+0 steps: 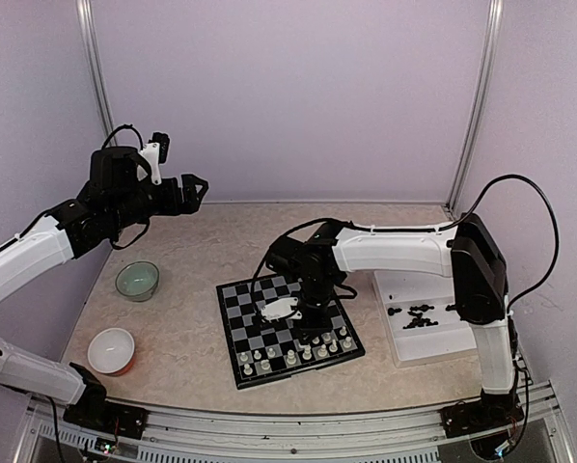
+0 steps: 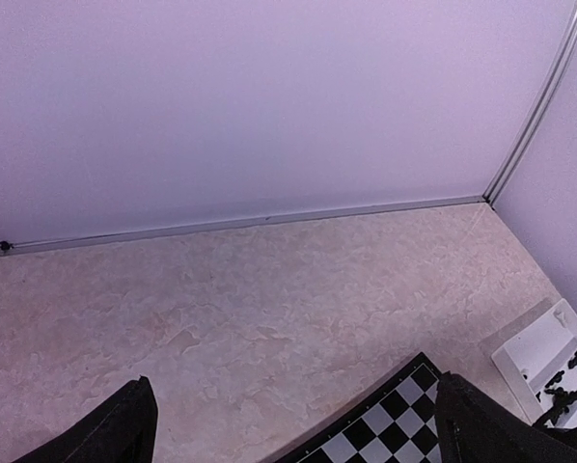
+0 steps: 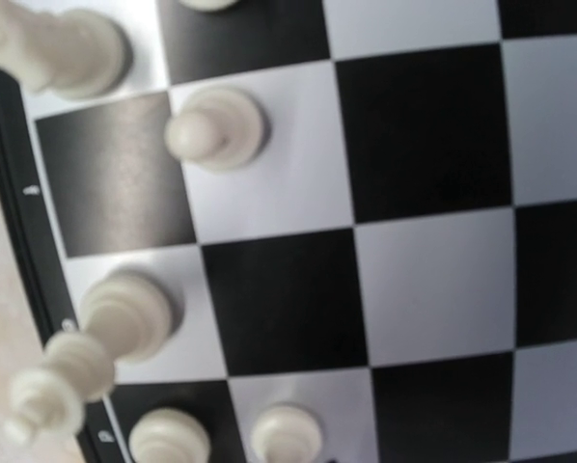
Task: Set up the chess pieces on the board
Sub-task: Place the pawn at e2, then adjust the bishop in the storage box.
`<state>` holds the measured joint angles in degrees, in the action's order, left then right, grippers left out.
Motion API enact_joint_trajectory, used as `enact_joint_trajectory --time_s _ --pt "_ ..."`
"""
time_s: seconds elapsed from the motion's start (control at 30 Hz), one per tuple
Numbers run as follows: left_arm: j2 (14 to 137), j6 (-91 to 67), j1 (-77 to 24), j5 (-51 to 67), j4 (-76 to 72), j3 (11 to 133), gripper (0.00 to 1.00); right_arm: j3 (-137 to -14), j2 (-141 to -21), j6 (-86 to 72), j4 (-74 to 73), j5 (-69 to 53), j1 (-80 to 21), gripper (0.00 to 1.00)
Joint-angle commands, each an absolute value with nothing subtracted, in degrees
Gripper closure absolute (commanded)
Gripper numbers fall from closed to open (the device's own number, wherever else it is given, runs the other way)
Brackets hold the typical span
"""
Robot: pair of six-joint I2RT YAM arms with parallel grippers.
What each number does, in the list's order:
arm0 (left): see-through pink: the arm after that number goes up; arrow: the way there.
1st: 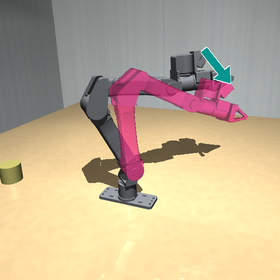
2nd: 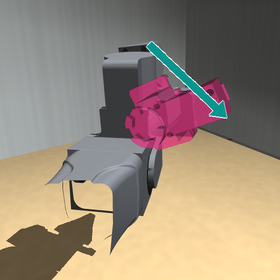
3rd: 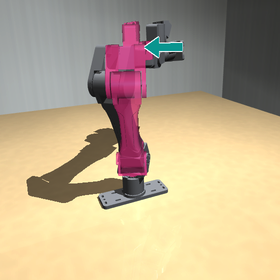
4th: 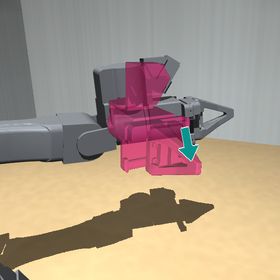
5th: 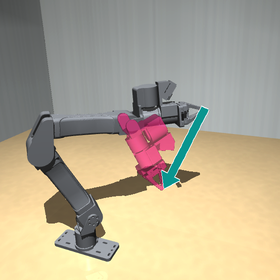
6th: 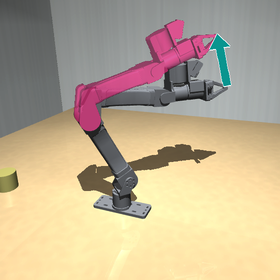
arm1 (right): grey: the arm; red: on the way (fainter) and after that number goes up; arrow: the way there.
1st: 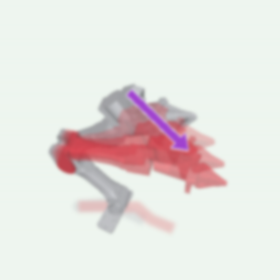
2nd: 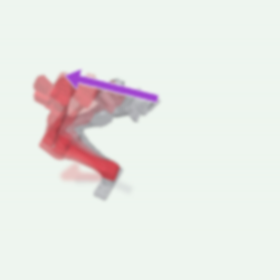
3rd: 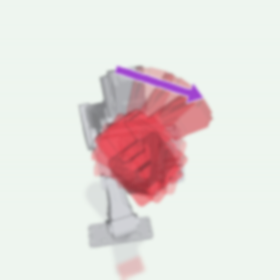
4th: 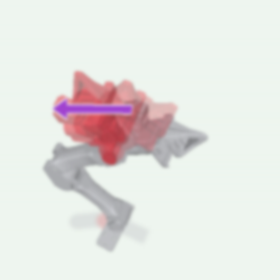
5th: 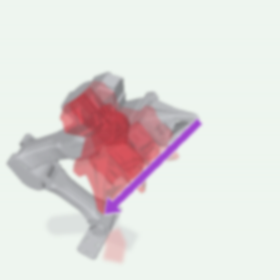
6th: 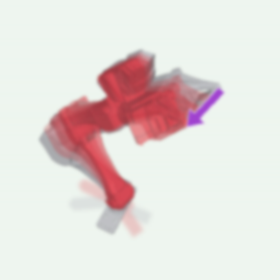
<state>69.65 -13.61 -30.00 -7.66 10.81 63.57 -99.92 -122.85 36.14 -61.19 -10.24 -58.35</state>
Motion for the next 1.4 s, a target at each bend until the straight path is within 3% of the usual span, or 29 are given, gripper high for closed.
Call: enact_joint_trajectory --time_s 0.0,0.33,0.67,0.93,1.07,1.2,1.37 --pt "69.14 -14.1 -29.53 -6.78 10.34 62.93 0.01 -101.46 -121.98 35.85 -61.8 -11.96 -58.97 0.82" --pt "68.03 -16.92 -29.53 -6.15 3.18 60.04 0.01 -99.83 -111.75 36.47 -62.67 -18.74 -49.63 0.73" --pt "75.63 -23.3 -31.77 8.75 4.38 67.01 0.01 -84.48 -95.88 29.93 -54.49 -13.18 -18.81 0.7" --pt "81.8 -12.58 -41.11 2.18 1.94 72.38 0.01 -68.75 -88.23 28.87 -47.09 -3.31 -3.49 0.68" --pt "84.55 -13.27 -43.57 -15.77 2.36 73.61 0.01 -63.88 -88.85 28.66 -43.6 -1.4 0.76 0.68" --pt "89.31 -12.25 -43.97 -16.28 5.49 78.02 0.01 -61.54 -90.58 28.24 -40.16 2.32 2.42 0.68" --pt "84.93 -13.54 -43.82 -9.35 -5.95 68.97 0.01 -60.43 -92.92 26.69 -36.04 6.16 3.24 0.67"
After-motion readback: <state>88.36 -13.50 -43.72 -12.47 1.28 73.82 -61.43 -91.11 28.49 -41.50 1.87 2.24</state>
